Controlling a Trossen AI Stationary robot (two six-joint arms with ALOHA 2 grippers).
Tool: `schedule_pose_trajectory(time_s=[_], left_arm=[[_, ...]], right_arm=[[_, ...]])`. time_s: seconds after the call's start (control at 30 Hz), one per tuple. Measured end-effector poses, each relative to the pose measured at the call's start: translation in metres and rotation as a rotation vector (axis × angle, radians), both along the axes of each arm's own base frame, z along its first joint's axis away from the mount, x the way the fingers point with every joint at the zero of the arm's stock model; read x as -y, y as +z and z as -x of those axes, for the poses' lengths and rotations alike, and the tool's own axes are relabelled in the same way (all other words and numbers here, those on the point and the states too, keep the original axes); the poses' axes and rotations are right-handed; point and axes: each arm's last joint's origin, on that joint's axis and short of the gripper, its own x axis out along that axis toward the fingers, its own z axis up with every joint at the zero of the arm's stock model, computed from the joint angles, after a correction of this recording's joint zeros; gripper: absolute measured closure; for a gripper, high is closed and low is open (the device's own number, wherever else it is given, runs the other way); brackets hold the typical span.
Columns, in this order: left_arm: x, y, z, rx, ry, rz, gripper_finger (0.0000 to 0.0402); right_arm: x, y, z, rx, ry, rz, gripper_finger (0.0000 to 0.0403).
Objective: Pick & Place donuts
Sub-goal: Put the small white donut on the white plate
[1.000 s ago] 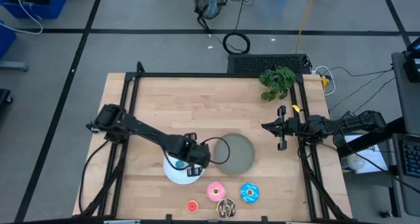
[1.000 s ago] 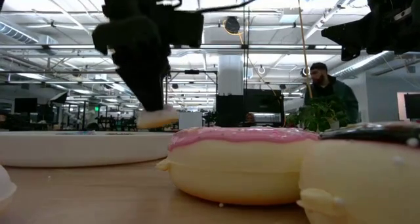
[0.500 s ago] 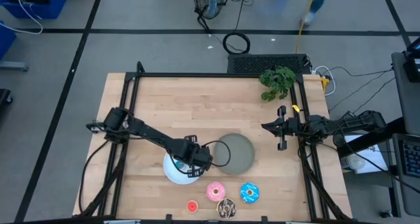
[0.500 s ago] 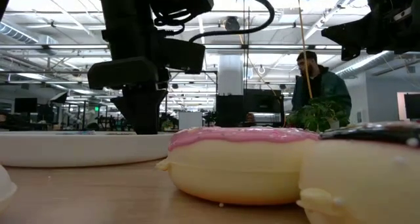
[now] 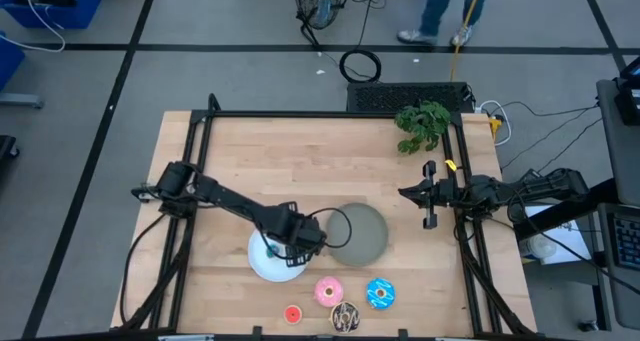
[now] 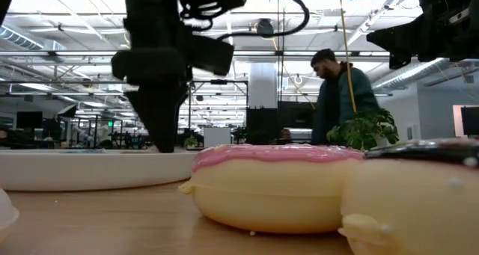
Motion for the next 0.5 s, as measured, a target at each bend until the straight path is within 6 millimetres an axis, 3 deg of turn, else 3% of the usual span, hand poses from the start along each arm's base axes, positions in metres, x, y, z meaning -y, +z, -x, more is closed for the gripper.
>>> schedule_pose_trajectory(time_s=[0.3,0.4,0.5], left_arm=[[0.007,0.035,-0.011,0.023,-0.072,-0.010,0.0133],[0.019,0.046,-0.012,0.032,-0.128,0.056,0.0138],[0.041,0.061,-0.009,0.035,-0.214,0.126,0.0171]], right_arm=[[0.000,0.000,0.000,-0.001,0.000,0.000,0.0403],[0.000,0.000,0.000,-0.004,0.000,0.001,0.0403],[0.000,0.000,0.000,-0.004,0.000,0.001,0.0403]])
